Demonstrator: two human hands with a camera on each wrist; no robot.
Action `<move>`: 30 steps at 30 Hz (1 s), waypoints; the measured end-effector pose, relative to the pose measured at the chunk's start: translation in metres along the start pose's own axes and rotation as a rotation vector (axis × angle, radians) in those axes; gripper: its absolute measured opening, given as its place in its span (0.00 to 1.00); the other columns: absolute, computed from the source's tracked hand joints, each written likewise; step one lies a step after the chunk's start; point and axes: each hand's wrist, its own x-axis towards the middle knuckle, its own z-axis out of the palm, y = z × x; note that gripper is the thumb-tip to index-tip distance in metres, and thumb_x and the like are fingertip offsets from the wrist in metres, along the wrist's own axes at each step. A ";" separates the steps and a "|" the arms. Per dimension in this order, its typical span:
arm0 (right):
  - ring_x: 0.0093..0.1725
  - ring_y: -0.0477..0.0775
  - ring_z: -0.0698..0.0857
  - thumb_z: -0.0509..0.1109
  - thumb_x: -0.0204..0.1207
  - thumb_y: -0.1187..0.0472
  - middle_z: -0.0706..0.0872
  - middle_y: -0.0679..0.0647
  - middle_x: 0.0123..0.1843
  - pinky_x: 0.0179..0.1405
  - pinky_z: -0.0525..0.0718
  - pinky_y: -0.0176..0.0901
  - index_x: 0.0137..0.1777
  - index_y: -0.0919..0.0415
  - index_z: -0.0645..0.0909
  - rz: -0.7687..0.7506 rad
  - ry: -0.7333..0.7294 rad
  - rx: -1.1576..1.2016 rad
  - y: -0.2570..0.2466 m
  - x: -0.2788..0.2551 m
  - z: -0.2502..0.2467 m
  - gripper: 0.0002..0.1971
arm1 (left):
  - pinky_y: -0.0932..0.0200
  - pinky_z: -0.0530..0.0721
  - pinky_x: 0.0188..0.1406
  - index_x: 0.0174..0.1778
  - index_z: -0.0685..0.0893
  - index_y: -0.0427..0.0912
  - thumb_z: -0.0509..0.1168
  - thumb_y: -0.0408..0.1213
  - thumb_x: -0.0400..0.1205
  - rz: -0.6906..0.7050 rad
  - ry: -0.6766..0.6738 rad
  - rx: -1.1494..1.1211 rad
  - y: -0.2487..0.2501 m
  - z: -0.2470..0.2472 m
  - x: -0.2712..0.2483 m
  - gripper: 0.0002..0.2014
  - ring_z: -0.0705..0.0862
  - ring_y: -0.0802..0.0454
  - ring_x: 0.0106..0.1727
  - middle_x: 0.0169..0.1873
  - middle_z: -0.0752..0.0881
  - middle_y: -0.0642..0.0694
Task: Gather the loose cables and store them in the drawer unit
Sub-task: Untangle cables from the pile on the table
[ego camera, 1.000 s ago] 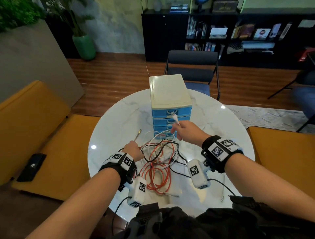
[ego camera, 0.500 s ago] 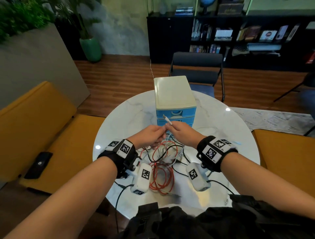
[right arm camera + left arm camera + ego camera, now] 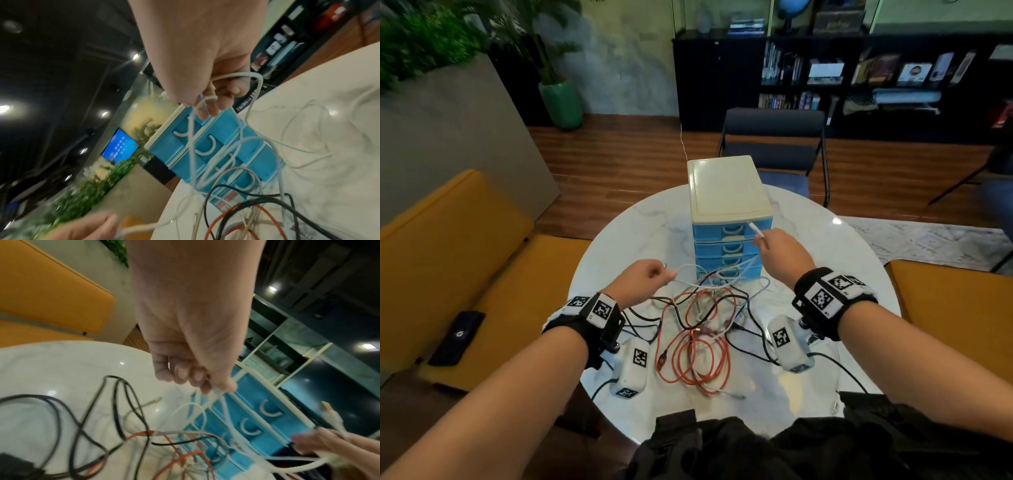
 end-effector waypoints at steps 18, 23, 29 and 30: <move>0.34 0.49 0.83 0.51 0.90 0.55 0.80 0.55 0.35 0.30 0.82 0.36 0.44 0.60 0.75 -0.112 -0.216 1.056 -0.085 -0.020 -0.026 0.16 | 0.45 0.85 0.61 0.69 0.68 0.37 0.66 0.50 0.80 0.105 -0.183 -0.841 0.090 0.024 0.002 0.28 0.89 0.48 0.45 0.40 0.87 0.47; 0.22 0.45 0.64 0.52 0.89 0.54 0.65 0.48 0.26 0.21 0.64 0.36 0.38 0.56 0.70 -0.016 -0.128 1.080 -0.077 -0.009 -0.033 0.16 | 0.63 0.81 0.33 0.49 0.80 0.31 0.63 0.44 0.85 0.159 -0.390 -0.529 0.074 0.044 -0.008 0.16 0.75 0.56 0.25 0.25 0.73 0.48; 0.28 0.49 0.70 0.53 0.88 0.55 0.72 0.51 0.29 0.27 0.70 0.39 0.38 0.60 0.73 -0.035 0.159 0.516 -0.039 0.004 -0.044 0.18 | 0.58 0.75 0.34 0.36 0.80 0.44 0.58 0.49 0.86 0.205 -0.328 0.044 0.011 0.040 -0.004 0.17 0.78 0.53 0.29 0.28 0.80 0.48; 0.30 0.51 0.73 0.52 0.88 0.55 0.74 0.52 0.30 0.30 0.72 0.43 0.39 0.61 0.74 -0.032 0.170 0.427 -0.032 0.005 -0.046 0.18 | 0.57 0.76 0.36 0.40 0.81 0.41 0.58 0.48 0.86 0.180 -0.326 0.106 -0.002 0.037 -0.003 0.16 0.80 0.51 0.33 0.32 0.82 0.45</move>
